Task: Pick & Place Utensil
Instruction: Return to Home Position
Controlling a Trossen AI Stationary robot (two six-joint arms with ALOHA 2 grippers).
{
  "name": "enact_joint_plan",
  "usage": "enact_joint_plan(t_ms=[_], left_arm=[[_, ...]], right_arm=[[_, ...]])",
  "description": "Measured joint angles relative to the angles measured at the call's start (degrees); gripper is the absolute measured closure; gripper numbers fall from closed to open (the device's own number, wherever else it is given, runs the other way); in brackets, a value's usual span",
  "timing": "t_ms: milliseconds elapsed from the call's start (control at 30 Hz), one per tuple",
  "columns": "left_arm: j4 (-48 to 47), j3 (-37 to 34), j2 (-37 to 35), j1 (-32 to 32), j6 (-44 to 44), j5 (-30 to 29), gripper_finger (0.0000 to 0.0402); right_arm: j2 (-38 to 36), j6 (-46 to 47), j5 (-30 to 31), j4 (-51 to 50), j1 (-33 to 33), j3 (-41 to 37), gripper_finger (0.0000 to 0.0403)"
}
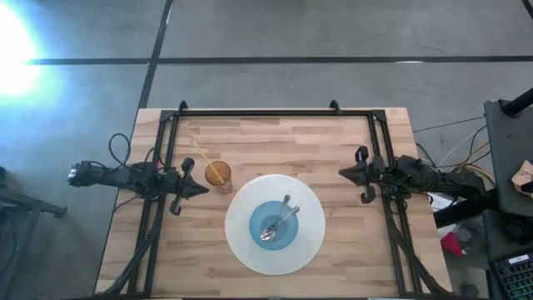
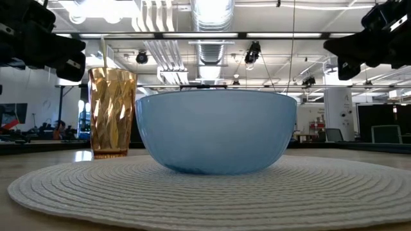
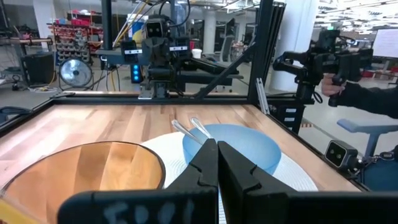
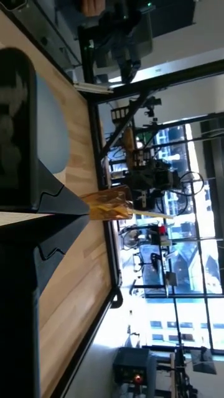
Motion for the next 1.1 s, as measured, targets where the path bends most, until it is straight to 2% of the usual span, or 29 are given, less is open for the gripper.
enact_joint_plan(t_ms=[1100], left_arm=[[2.02, -1.20, 0.07, 0.00, -4.04, -0.07, 0.0401]], right_arm=[[0.54, -1.78, -0.14, -2.88, 0.01, -0.50, 0.0394]])
